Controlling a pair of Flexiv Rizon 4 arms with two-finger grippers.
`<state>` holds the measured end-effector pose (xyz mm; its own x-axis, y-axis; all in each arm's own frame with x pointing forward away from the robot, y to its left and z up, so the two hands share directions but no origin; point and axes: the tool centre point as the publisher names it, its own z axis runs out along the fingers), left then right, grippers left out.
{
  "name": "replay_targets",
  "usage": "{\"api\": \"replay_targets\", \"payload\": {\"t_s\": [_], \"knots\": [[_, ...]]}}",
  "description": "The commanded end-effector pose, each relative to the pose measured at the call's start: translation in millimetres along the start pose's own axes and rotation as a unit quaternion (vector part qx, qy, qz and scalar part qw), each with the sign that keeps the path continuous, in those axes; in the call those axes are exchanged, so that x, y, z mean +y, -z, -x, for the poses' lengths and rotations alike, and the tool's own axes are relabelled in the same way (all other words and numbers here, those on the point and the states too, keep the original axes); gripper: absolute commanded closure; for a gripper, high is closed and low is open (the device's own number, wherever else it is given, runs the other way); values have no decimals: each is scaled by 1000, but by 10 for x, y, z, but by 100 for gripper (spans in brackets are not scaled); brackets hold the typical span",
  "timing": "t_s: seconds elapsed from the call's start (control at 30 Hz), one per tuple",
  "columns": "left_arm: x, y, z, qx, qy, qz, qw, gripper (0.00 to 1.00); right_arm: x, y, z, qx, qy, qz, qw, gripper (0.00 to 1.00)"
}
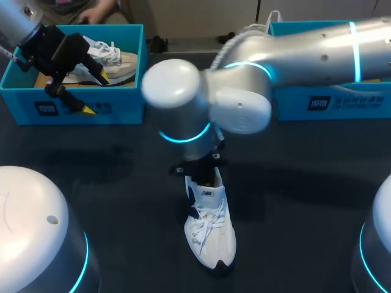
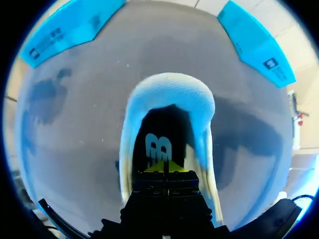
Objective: Take the shoe out of the shoebox, open the shoe tongue, remove and reinsert the insole, then place the shoe into the shoebox
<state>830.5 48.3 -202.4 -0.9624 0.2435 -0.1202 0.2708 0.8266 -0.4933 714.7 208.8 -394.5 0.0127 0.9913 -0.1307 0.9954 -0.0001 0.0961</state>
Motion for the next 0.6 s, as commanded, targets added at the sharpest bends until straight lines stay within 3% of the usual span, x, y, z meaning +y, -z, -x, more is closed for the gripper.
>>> {"api": "replay_targets", "payload": {"t_s": [0.03,0.3,0.6], "knots": [[0,-1,-5,0,0,1,1000,0,52,-171,-8,65,-4,-13,998,100],[0,-1,-5,0,0,1,1000,0,103,-232,-107,64,18,-27,997,100],[0,-1,-5,0,0,1,1000,0,107,188,-31,2,31,-2,1000,100]]}}
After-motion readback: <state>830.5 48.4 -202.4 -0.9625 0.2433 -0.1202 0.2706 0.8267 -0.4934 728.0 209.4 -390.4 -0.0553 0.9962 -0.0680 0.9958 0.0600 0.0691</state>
